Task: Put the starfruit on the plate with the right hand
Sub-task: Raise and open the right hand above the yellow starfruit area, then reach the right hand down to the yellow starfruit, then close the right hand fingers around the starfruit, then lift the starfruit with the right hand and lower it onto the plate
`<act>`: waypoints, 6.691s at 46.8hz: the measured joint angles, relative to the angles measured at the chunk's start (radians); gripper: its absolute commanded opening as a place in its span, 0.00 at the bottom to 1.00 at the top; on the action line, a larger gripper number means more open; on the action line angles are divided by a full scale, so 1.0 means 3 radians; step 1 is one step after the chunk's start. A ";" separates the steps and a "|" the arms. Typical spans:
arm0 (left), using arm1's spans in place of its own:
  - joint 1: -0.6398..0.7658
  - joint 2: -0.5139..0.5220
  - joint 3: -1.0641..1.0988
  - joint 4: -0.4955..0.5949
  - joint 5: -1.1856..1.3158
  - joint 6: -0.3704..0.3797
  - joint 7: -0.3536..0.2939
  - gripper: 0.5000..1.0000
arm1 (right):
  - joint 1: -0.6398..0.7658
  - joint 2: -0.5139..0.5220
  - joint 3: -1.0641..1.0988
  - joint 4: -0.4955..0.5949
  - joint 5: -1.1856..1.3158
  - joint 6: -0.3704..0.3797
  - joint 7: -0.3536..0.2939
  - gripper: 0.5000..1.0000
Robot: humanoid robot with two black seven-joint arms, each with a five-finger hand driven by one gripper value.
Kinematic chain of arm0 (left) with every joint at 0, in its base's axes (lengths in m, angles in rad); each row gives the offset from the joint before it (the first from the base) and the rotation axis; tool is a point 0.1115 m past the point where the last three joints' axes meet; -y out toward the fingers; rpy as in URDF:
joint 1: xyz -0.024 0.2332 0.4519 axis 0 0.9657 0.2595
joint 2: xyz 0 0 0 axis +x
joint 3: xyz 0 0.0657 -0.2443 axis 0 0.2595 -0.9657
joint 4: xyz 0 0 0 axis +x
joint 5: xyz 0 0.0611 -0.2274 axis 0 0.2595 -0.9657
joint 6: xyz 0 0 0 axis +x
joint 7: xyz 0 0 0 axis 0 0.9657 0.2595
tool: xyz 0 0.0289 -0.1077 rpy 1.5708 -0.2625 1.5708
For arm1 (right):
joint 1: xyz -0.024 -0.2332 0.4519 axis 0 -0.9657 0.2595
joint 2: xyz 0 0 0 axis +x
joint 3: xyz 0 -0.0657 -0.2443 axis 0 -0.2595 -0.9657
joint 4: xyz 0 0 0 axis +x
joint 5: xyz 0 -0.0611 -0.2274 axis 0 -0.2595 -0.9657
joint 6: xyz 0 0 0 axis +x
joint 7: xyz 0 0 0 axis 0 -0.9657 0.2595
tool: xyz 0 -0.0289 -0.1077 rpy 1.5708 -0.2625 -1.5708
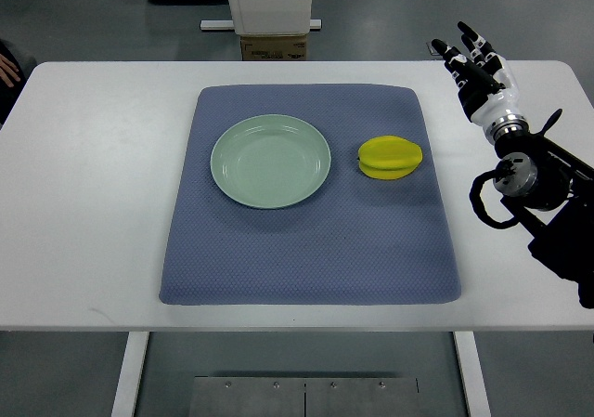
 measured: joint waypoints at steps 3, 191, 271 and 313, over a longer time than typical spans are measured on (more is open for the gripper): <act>0.0000 0.0000 -0.0001 0.0000 0.0000 0.0000 0.0000 1.00 | 0.0000 -0.0017 0.0000 0.0000 0.0000 0.0002 0.0000 1.00; -0.0006 0.0000 -0.0010 0.0001 0.0002 -0.0005 0.0001 1.00 | 0.0570 -0.0384 -0.2673 0.0242 -0.1852 -0.0129 0.0334 0.89; -0.0005 0.0000 -0.0010 0.0001 0.0002 -0.0005 0.0000 1.00 | 0.0807 -0.0381 -0.2658 0.0112 -0.1800 0.0041 0.0654 0.00; -0.0004 0.0000 -0.0009 0.0001 0.0003 -0.0005 0.0001 1.00 | 0.1139 0.0621 -0.2655 -0.0205 -0.1785 0.0173 0.0558 0.00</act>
